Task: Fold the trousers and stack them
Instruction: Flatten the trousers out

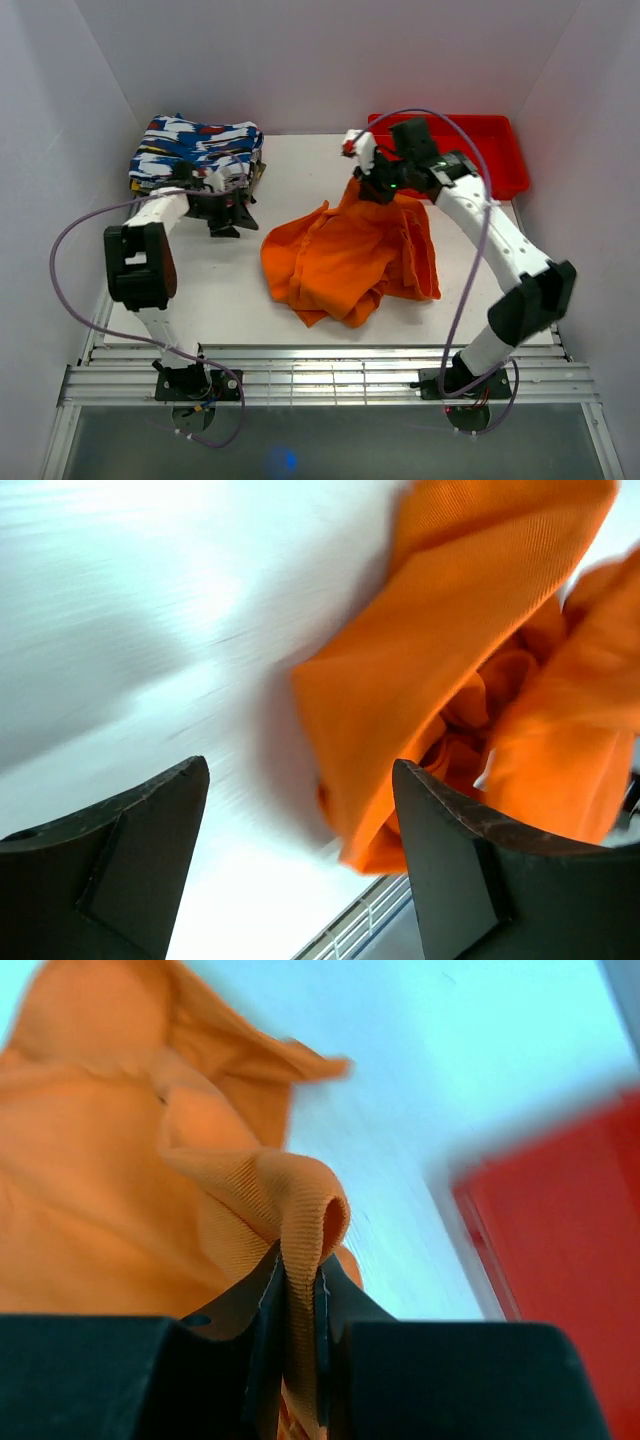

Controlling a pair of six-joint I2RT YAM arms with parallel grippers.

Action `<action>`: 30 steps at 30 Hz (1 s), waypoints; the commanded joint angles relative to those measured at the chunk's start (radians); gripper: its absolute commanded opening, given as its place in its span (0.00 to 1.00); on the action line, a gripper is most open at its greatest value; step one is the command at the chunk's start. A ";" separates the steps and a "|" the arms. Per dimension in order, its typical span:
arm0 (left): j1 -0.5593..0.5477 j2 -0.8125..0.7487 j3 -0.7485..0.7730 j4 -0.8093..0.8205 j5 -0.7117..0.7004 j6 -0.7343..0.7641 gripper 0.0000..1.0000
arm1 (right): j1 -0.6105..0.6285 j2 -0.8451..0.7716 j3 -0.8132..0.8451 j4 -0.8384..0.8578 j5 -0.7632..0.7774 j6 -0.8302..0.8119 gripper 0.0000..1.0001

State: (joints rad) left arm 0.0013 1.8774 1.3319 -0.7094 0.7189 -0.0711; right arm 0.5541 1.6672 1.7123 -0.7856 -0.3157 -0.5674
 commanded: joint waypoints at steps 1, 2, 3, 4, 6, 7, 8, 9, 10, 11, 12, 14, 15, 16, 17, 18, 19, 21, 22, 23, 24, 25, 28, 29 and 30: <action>0.242 -0.230 -0.010 -0.065 0.036 0.036 0.00 | -0.173 -0.196 -0.106 0.009 -0.005 0.052 0.08; 0.277 -0.295 -0.013 -0.082 0.036 0.054 0.00 | -0.239 -0.234 -0.138 0.025 -0.002 0.052 0.08; 0.340 -0.328 -0.019 -0.108 0.033 0.068 0.00 | -0.270 -0.303 -0.202 0.029 -0.003 0.052 0.08; 0.368 -0.358 -0.036 -0.123 0.033 0.103 0.00 | -0.299 -0.334 -0.235 0.029 -0.011 0.047 0.08; 0.434 -0.427 -0.051 -0.178 0.010 0.138 0.00 | -0.362 -0.426 -0.301 0.026 -0.007 0.011 0.08; 0.451 -0.445 -0.060 -0.192 -0.005 0.167 0.00 | -0.382 -0.455 -0.368 0.026 0.001 -0.003 0.08; 0.469 -0.461 -0.074 -0.202 -0.034 0.177 0.00 | -0.425 -0.484 -0.399 0.025 0.016 -0.021 0.08; 0.501 -0.486 -0.080 -0.211 -0.038 0.185 0.00 | -0.448 -0.536 -0.426 0.025 0.027 -0.057 0.08; 0.509 -0.492 -0.085 -0.223 -0.015 0.235 0.00 | -0.477 -0.559 -0.474 0.025 0.035 -0.074 0.08; 0.509 -0.492 -0.077 -0.246 0.028 0.288 0.00 | -0.529 -0.581 -0.493 0.023 0.032 -0.093 0.08; 0.502 -0.491 -0.068 -0.313 0.142 0.338 0.07 | -0.545 -0.618 -0.506 0.022 0.029 -0.121 0.08; 0.480 -0.486 -0.056 -0.372 0.235 0.463 0.42 | -0.621 -0.639 -0.513 0.019 0.012 -0.137 0.08; 0.424 -0.485 -0.053 -0.413 0.264 0.508 0.48 | -0.634 -0.644 -0.504 0.017 0.006 -0.140 0.08; 0.384 -0.494 -0.060 -0.417 0.264 0.537 0.50 | -0.644 -0.641 -0.491 0.017 0.001 -0.132 0.08; 0.335 -0.500 -0.068 -0.418 0.246 0.589 0.52 | -0.663 -0.636 -0.476 0.017 -0.009 -0.126 0.08; 0.283 -0.508 -0.094 -0.404 0.226 0.614 0.53 | -0.671 -0.620 -0.435 0.017 -0.014 -0.117 0.08; 0.173 -0.518 -0.115 -0.383 0.170 0.626 0.54 | -0.678 -0.610 -0.412 0.019 -0.019 -0.100 0.08; 0.023 -0.549 -0.189 -0.256 0.076 0.604 0.55 | -0.694 -0.583 -0.346 0.020 -0.016 -0.083 0.08; -0.028 -0.554 -0.204 -0.225 0.039 0.611 0.55 | -0.698 -0.574 -0.327 0.022 -0.008 -0.077 0.08; -0.062 -0.554 -0.214 -0.202 0.005 0.626 0.56 | -0.709 -0.564 -0.312 0.025 0.016 -0.065 0.08; -0.116 -0.549 -0.221 -0.168 -0.007 0.661 0.56 | -0.717 -0.563 -0.300 0.025 0.029 -0.062 0.08; -0.136 -0.540 -0.232 -0.164 -0.012 0.692 0.56 | -0.726 -0.561 -0.281 0.025 0.036 -0.058 0.08; -0.211 -0.515 -0.266 -0.167 -0.006 0.859 0.55 | -0.755 -0.577 -0.275 0.020 0.058 -0.068 0.08; -0.228 -0.517 -0.281 -0.165 -0.006 0.907 0.54 | -0.763 -0.584 -0.278 0.019 0.067 -0.069 0.08; -0.250 -0.524 -0.298 -0.151 -0.006 0.953 0.53 | -0.764 -0.601 -0.283 0.019 0.078 -0.072 0.08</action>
State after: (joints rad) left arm -0.2039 1.3804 1.0721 -0.9100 0.7311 0.6621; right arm -0.1913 1.1076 1.3869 -0.8124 -0.2893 -0.6350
